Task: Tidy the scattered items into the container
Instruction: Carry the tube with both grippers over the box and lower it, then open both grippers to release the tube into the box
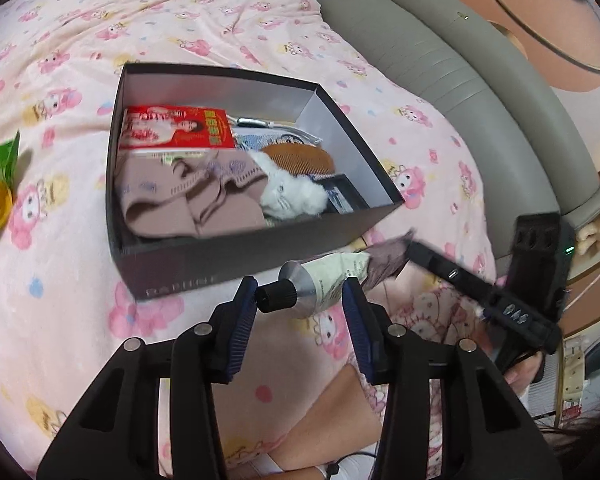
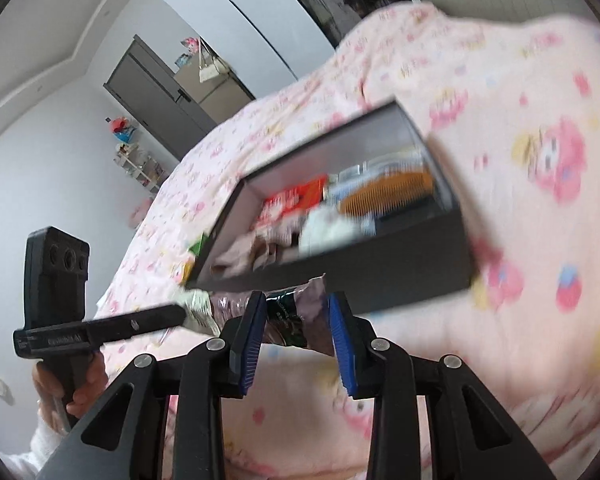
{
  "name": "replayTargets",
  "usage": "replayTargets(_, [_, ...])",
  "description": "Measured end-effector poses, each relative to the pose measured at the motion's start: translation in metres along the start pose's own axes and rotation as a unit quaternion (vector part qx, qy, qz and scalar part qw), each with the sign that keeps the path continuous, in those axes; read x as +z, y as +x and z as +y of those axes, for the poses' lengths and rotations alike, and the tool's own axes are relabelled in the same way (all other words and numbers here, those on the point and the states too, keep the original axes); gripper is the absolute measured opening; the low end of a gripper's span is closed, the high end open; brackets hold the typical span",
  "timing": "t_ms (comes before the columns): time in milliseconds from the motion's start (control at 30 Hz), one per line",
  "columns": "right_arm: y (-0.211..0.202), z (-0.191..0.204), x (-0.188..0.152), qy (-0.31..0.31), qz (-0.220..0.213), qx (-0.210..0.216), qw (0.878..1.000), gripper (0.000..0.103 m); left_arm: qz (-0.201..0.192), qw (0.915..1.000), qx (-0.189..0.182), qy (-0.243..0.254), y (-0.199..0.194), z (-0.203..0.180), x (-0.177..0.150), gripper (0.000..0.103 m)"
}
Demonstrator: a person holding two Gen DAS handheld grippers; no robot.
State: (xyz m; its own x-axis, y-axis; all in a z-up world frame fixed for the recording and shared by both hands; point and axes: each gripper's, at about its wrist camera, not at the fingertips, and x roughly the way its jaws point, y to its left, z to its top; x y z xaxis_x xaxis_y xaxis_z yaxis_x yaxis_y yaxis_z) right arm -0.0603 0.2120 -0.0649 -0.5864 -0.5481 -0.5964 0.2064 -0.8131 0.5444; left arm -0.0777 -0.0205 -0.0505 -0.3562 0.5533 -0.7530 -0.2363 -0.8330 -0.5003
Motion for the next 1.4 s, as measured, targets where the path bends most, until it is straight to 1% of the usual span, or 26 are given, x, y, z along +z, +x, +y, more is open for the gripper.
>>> replayTargets(67, [-0.003, 0.005, 0.019, -0.015, -0.017, 0.002, 1.0, 0.029, 0.002, 1.0, 0.006, 0.004, -0.001, -0.004, 0.017, 0.043])
replayTargets(133, [-0.002, 0.011, 0.044, -0.04, -0.036, 0.001, 0.999, 0.029, -0.002, 1.0, 0.003, 0.007, 0.0, -0.007, 0.039, 0.043])
replayTargets(233, [0.01, 0.007, 0.084, -0.05, -0.045, 0.009, 0.998, 0.029, -0.015, 0.9998, 0.012, 0.007, 0.003, -0.007, 0.073, 0.043])
replayTargets(300, [0.028, 0.001, 0.111, -0.05, -0.039, 0.008, 0.998, 0.028, -0.02, 0.9997, 0.013, -0.003, 0.011, -0.001, 0.096, 0.043])
replayTargets(367, [0.05, -0.009, 0.134, -0.049, -0.026, 0.01, 0.998, 0.028, -0.019, 0.9995, 0.022, -0.015, 0.027, 0.012, 0.119, 0.043])
replayTargets(400, [0.066, -0.017, 0.147, -0.041, -0.013, 0.014, 0.999, 0.028, -0.016, 0.9993, 0.024, -0.024, 0.035, 0.018, 0.126, 0.043])
replayTargets(467, [0.09, -0.03, 0.16, -0.023, 0.009, 0.008, 1.0, 0.026, 0.005, 0.9986, 0.025, -0.047, 0.06, 0.036, 0.144, 0.043])
replayTargets(567, [0.113, -0.039, 0.162, -0.036, 0.016, -0.032, 0.999, 0.026, 0.039, 0.9967, 0.023, -0.067, 0.098, 0.057, 0.164, 0.045])
replayTargets(667, [0.137, -0.051, 0.157, -0.042, 0.041, -0.086, 0.995, 0.026, 0.065, 0.994, 0.022, -0.085, 0.127, 0.067, 0.173, 0.046])
replayTargets(733, [0.148, -0.059, 0.156, -0.041, 0.061, -0.101, 0.992, 0.026, 0.08, 0.9929, 0.033, -0.081, 0.143, 0.069, 0.172, 0.047])
replayTargets(767, [0.152, -0.062, 0.155, -0.039, 0.074, -0.106, 0.991, 0.027, 0.085, 0.9924, 0.037, -0.082, 0.148, 0.07, 0.172, 0.044])
replayTargets(800, [0.157, -0.064, 0.153, -0.037, 0.098, -0.094, 0.99, 0.026, 0.092, 0.9914, 0.04, -0.084, 0.154, 0.071, 0.171, 0.043])
replayTargets(833, [0.157, -0.064, 0.152, -0.033, 0.106, -0.08, 0.991, 0.026, 0.105, 0.9893, 0.053, -0.087, 0.161, 0.073, 0.169, 0.044])
replayTargets(867, [0.156, -0.063, 0.151, -0.027, 0.109, -0.067, 0.991, 0.026, 0.111, 0.9873, 0.078, -0.082, 0.167, 0.072, 0.168, 0.044])
replayTargets(900, [0.156, -0.062, 0.15, -0.028, 0.111, -0.066, 0.991, 0.026, 0.11, 0.9868, 0.094, -0.073, 0.168, 0.07, 0.167, 0.044])
replayTargets(933, [0.156, -0.061, 0.15, -0.033, 0.11, -0.075, 0.991, 0.026, 0.101, 0.9874, 0.107, -0.059, 0.165, 0.064, 0.167, 0.044])
replayTargets(967, [0.153, -0.062, 0.15, -0.039, 0.104, -0.088, 0.99, 0.026, 0.09, 0.9882, 0.112, -0.052, 0.161, 0.06, 0.166, 0.044])
replayTargets(1033, [0.145, -0.064, 0.147, -0.054, 0.088, -0.111, 0.988, 0.026, 0.067, 0.9911, 0.111, -0.032, 0.149, 0.048, 0.163, 0.044])
replayTargets(1067, [0.141, -0.066, 0.145, -0.06, 0.088, -0.118, 0.987, 0.026, 0.06, 0.9921, 0.107, -0.023, 0.144, 0.042, 0.16, 0.044])
replayTargets(1100, [0.139, -0.068, 0.143, -0.061, 0.092, -0.113, 0.987, 0.026, 0.059, 0.9931, 0.1, -0.014, 0.141, 0.036, 0.157, 0.044])
replayTargets(1167, [0.138, -0.069, 0.143, -0.062, 0.109, -0.093, 0.988, 0.026, 0.083, 0.9938, 0.073, 0.004, 0.143, 0.025, 0.149, 0.044])
replayTargets(1233, [0.142, -0.066, 0.139, -0.07, 0.138, -0.067, 0.986, 0.027, 0.119, 0.9912, 0.058, 0.011, 0.157, 0.018, 0.145, 0.044])
replayTargets(1267, [0.143, -0.065, 0.139, -0.073, 0.141, -0.056, 0.986, 0.027, 0.132, 0.9892, 0.063, 0.011, 0.166, 0.017, 0.144, 0.044])
replayTargets(1333, [0.144, -0.064, 0.14, -0.072, 0.14, -0.063, 0.985, 0.027, 0.145, 0.9848, 0.094, 0.006, 0.183, 0.019, 0.148, 0.044])
replayTargets(1400, [0.143, -0.065, 0.141, -0.072, 0.135, -0.079, 0.985, 0.027, 0.136, 0.9868, 0.088, -0.006, 0.191, 0.021, 0.156, 0.044])
